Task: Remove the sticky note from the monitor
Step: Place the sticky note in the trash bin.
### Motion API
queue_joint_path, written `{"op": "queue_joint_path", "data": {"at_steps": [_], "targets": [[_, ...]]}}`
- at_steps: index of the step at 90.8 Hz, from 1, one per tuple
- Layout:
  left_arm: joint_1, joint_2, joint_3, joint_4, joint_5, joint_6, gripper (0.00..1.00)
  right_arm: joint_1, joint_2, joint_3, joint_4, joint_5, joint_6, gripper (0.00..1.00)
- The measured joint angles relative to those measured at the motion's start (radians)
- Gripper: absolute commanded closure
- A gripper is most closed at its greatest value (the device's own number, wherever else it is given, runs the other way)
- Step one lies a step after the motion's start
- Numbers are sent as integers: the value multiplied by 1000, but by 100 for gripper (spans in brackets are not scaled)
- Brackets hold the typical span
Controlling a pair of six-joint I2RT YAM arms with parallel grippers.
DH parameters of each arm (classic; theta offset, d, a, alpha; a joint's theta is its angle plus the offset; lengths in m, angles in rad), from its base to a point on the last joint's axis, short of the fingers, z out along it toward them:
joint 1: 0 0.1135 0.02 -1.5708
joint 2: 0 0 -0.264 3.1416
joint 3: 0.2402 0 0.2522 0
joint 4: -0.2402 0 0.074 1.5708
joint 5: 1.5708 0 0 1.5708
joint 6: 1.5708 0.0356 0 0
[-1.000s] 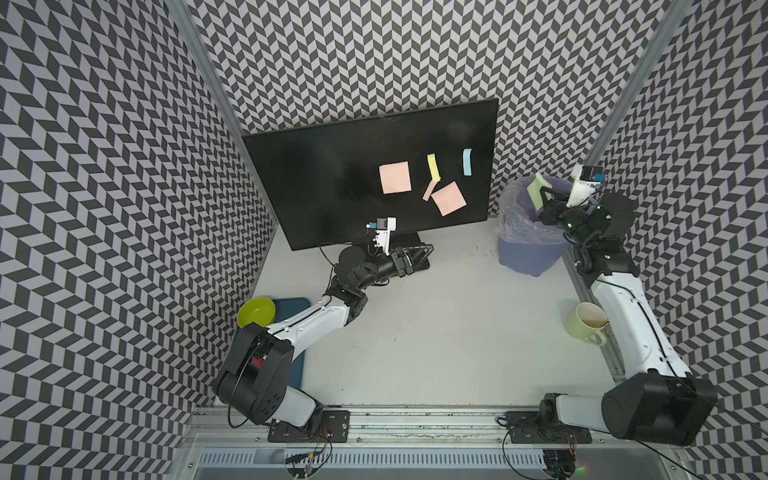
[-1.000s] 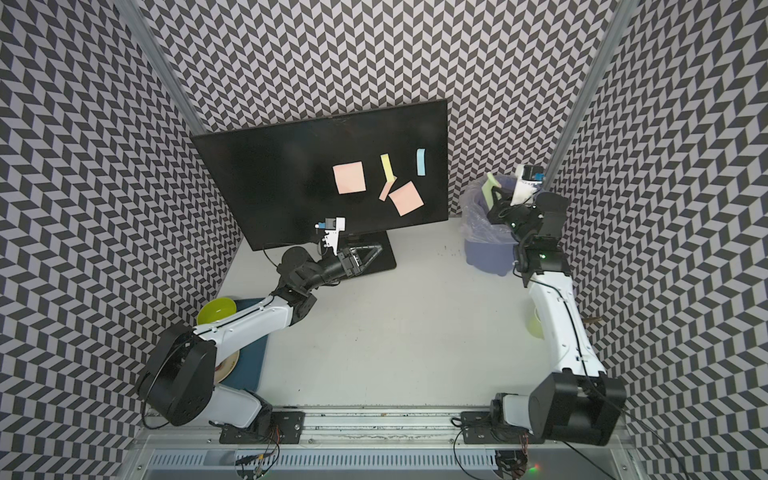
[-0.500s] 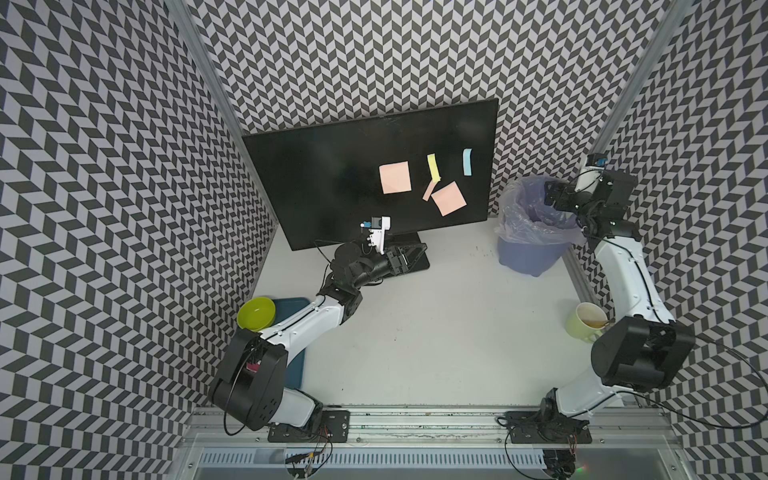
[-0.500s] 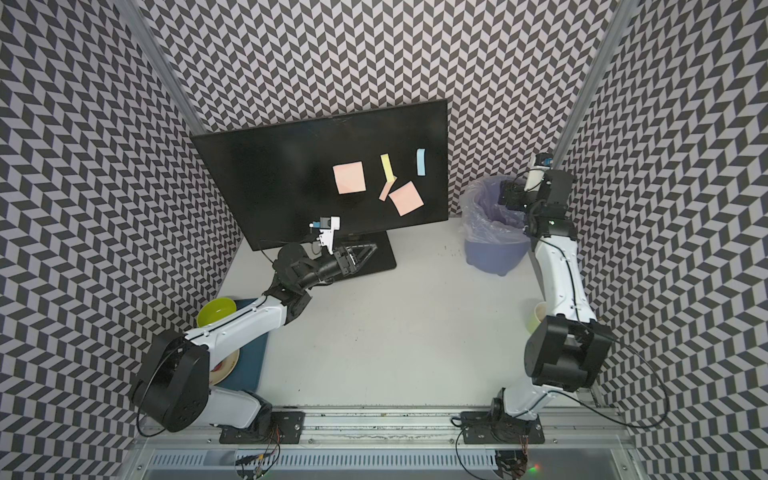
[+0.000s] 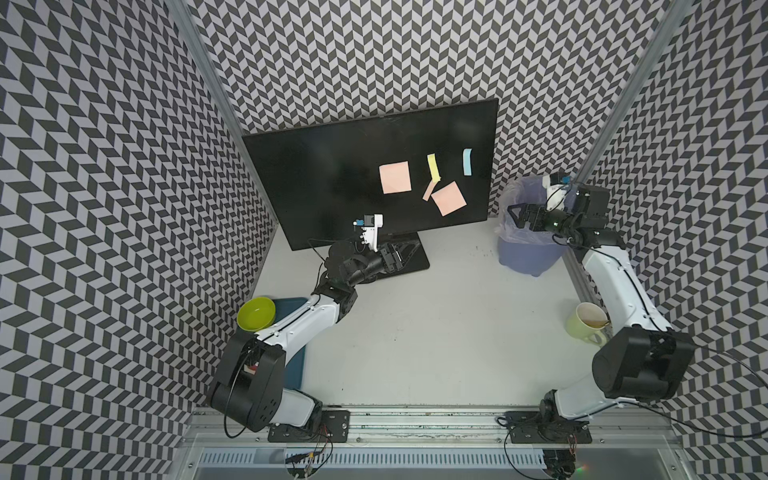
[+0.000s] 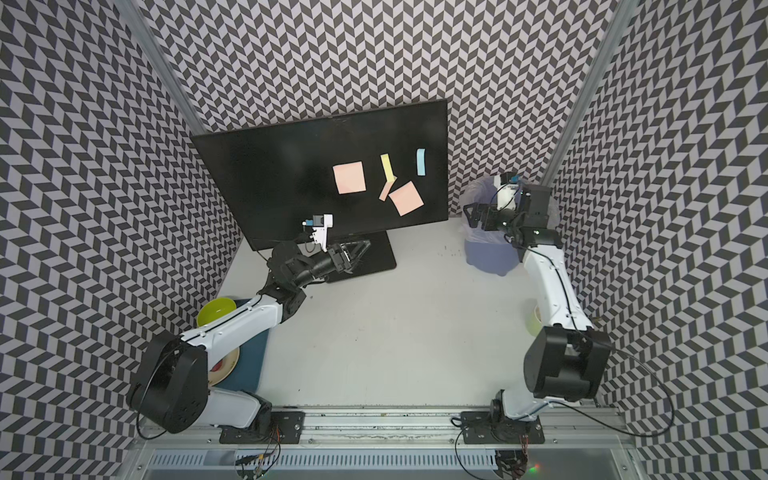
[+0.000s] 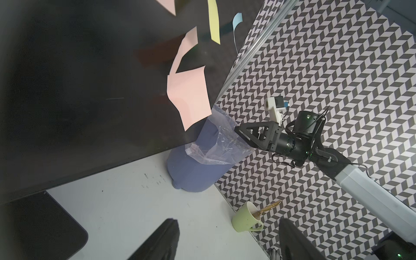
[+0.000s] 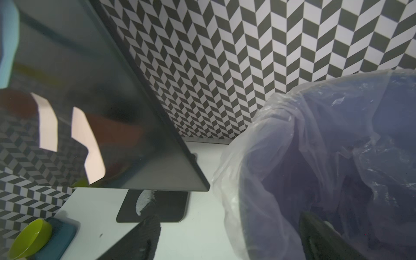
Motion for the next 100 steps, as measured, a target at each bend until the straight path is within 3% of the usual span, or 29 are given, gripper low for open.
{"op": "queue_joint_path", "data": {"at_steps": [39, 59, 73, 100], "targets": [[26, 11, 10, 0, -20, 0, 21, -2, -155, -82, -8, 106, -1, 1], [54, 68, 90, 56, -75, -58, 22, 8, -206, -175, 87, -53, 77, 1], [62, 108, 121, 150, -115, -135, 23, 77, -236, -243, 178, -141, 152, 1], [64, 163, 193, 247, -143, -237, 25, 202, -245, -339, 321, -197, 290, 1]]}}
